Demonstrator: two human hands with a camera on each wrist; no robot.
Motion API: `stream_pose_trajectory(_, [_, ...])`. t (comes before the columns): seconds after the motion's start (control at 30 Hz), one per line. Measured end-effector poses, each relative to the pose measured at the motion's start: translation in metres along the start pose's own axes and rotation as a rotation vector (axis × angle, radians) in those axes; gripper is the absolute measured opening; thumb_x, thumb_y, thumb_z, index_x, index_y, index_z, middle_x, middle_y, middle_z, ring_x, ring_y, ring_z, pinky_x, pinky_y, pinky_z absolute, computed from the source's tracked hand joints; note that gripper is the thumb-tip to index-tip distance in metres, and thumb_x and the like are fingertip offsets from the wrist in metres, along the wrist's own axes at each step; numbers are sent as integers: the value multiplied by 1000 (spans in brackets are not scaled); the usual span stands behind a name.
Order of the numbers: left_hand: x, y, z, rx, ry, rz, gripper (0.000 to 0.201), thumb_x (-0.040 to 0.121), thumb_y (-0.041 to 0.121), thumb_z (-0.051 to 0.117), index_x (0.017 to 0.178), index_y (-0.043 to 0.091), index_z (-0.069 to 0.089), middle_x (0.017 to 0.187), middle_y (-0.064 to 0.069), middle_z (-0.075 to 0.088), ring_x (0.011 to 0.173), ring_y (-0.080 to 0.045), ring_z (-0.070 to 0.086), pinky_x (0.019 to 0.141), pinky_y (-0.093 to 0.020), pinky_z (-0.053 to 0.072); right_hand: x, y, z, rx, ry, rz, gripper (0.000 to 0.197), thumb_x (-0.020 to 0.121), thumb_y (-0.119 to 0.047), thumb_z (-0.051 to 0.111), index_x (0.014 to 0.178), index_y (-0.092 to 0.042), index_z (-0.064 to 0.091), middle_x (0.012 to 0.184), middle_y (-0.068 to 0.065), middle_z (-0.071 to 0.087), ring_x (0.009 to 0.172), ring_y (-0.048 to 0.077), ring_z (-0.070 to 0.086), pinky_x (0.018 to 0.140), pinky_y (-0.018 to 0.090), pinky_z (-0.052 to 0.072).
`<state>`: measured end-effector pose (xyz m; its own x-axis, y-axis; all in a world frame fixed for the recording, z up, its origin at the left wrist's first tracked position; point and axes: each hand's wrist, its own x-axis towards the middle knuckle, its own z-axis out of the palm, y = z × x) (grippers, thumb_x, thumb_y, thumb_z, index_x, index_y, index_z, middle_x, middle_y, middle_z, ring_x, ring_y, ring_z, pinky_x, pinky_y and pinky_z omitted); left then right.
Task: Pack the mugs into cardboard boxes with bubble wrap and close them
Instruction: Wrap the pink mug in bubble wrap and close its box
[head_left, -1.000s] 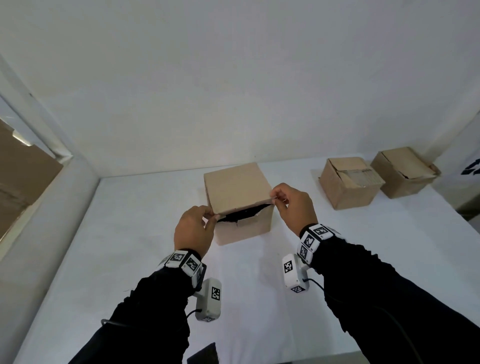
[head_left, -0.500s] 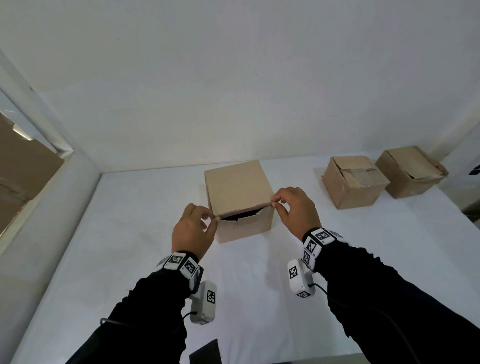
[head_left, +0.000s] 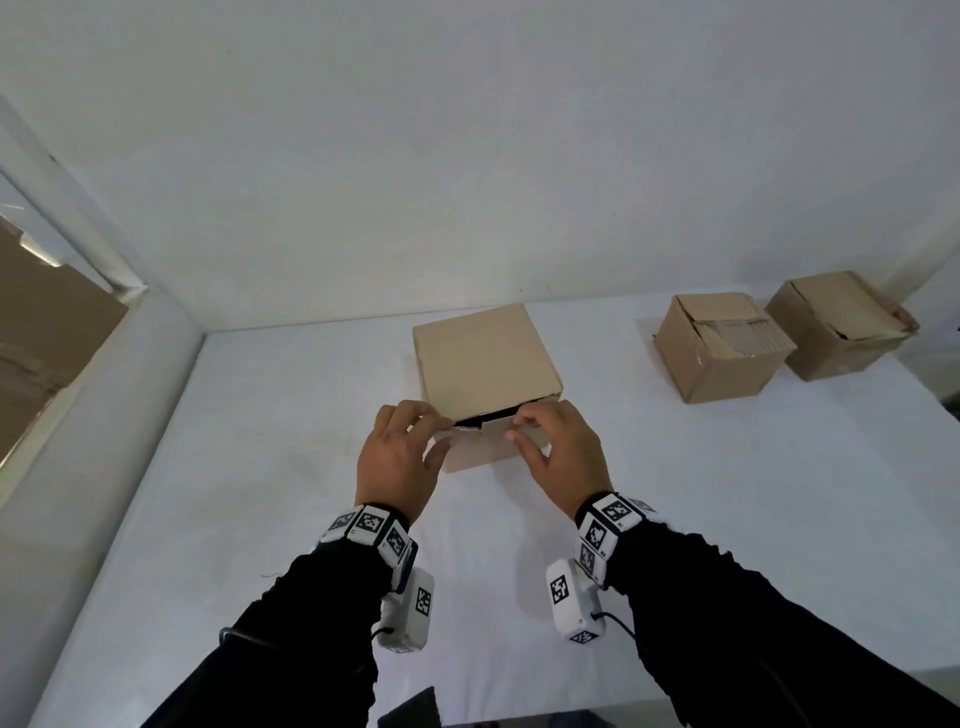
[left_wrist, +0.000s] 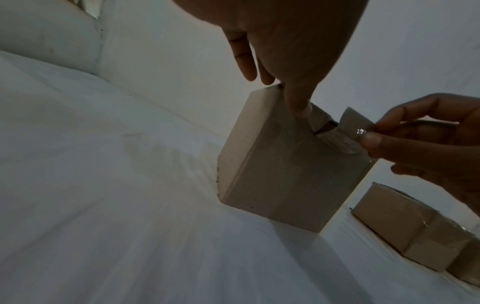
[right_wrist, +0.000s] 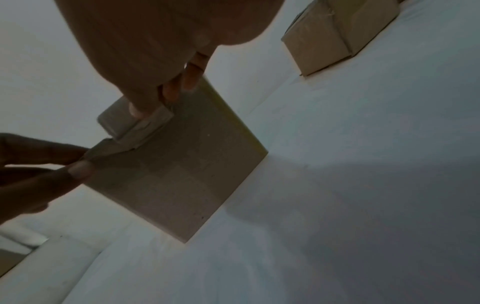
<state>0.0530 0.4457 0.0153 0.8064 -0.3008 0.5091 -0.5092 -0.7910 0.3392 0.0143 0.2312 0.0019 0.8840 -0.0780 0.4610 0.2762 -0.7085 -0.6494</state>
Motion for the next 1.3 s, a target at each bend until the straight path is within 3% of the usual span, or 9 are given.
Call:
stream_pose_trajectory(0.17, [-1,2,1,-18,-29,-30,13,81,23,74,90,26,67,99,7,58,88,-16,53,54,-24,42,-6,7,12,-44,0,-18,14,84,-13,69,96,-17,65,95,-4,63,92,17,59,70,33,53])
stream_pose_trajectory(0.3, [0,0,3,-3,-18,-13,13,81,22,74,91,24,66,98,5,59,83,-19,54,63,-27,42,-12,17,13,-67,15,-29,17,86,-9,64,102,-16,66,99,0,63,90,21,60,71,36,54])
stream_pose_trajectory(0.4, [3,-3,3,60,-34,43,24,80,24,73,101,24,61,98,3,58,86,-23,53,71,-34,43,-3,13,13,-67,77,-64,12,90,-10,62,99,-14,69,93,1,65,87,20,61,72,32,53])
stream_pose_trajectory(0.7, [9,-4,7,16,-44,21,24,77,33,75,94,21,65,92,1,56,84,-23,50,71,-37,47,1,11,15,-75,144,-96,9,90,-10,62,91,-12,71,88,2,66,83,20,62,69,32,53])
stream_pose_trajectory(0.83, [12,0,7,-31,-36,24,34,73,44,76,91,18,62,98,1,55,92,-22,47,72,-27,43,0,10,13,-72,129,-93,8,88,-19,69,92,-13,71,90,0,67,84,17,64,72,28,54])
stream_pose_trajectory(0.97, [14,4,8,-47,-53,-25,37,73,50,73,90,19,61,100,4,54,96,-20,43,61,-24,40,0,4,14,77,185,47,3,86,-17,72,89,-16,73,87,-6,69,82,8,64,72,26,53])
stream_pose_trajectory(1.1, [19,3,8,-62,-51,-43,35,71,47,77,86,20,60,95,6,52,93,-19,42,60,-25,41,2,-3,22,248,237,234,4,83,-17,75,85,-18,72,85,-10,70,79,6,64,68,23,50])
stream_pose_trajectory(1.23, [24,2,9,-30,-56,-28,46,66,62,73,80,21,59,87,5,51,86,-21,43,64,-28,42,3,-5,23,255,209,284,8,81,-17,75,85,-21,68,84,-10,68,80,5,61,69,18,42])
stream_pose_trajectory(1.3, [26,3,10,-7,-63,-43,48,67,67,67,78,21,58,86,5,50,85,-21,42,64,-32,44,6,-3,21,144,200,250,15,80,-22,74,91,-22,64,92,-6,63,87,8,55,74,21,40])
